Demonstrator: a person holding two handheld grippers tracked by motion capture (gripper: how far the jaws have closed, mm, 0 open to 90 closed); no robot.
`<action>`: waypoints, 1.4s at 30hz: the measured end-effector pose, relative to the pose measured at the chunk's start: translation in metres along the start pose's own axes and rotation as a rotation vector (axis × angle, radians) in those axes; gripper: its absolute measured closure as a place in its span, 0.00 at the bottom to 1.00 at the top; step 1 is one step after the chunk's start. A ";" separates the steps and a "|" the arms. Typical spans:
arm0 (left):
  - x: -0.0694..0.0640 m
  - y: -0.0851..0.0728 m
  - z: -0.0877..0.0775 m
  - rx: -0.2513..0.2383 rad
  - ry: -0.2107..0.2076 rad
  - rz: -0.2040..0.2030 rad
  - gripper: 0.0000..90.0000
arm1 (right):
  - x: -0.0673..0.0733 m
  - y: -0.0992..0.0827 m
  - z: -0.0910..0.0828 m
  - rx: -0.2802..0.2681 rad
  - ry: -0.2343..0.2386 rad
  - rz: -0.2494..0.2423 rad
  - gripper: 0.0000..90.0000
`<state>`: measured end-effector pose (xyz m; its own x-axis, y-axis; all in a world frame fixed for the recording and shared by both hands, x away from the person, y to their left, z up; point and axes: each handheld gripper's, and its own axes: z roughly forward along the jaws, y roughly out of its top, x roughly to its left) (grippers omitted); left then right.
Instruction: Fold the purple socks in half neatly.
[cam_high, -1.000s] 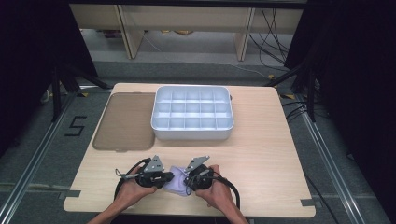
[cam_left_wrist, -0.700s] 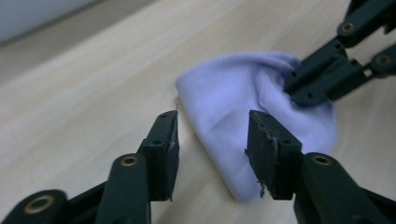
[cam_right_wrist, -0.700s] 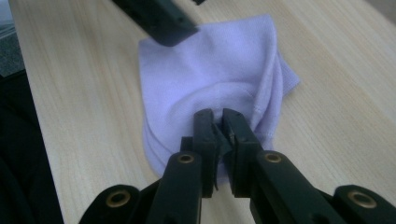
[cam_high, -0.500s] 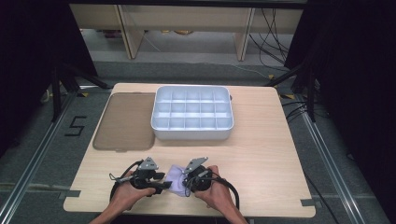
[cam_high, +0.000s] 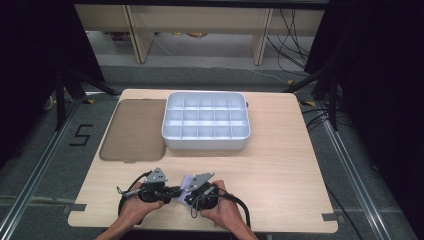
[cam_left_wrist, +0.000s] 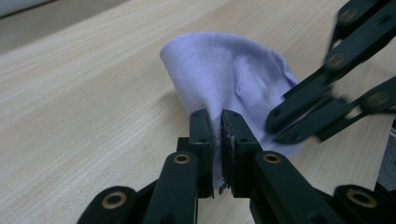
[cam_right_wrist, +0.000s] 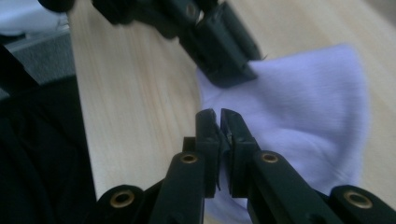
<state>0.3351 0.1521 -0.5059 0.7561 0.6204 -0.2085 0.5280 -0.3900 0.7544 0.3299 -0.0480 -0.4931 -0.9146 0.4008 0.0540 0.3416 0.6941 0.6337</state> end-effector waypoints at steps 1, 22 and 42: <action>-0.001 0.000 0.000 -0.001 0.002 0.011 0.92 | 0.001 -0.001 0.006 0.009 0.004 -0.008 0.97; -0.011 0.003 -0.003 0.040 0.058 0.124 0.92 | -0.040 0.007 -0.008 -0.045 -0.189 0.025 0.98; -0.026 0.013 -0.007 0.001 0.045 0.207 0.92 | -0.029 -0.016 -0.016 0.022 -0.132 0.025 0.96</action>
<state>0.3199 0.1357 -0.4865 0.8302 0.5571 -0.0209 0.3636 -0.5126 0.7778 0.3479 -0.0806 -0.4927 -0.8696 0.4927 -0.0333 0.3702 0.6951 0.6163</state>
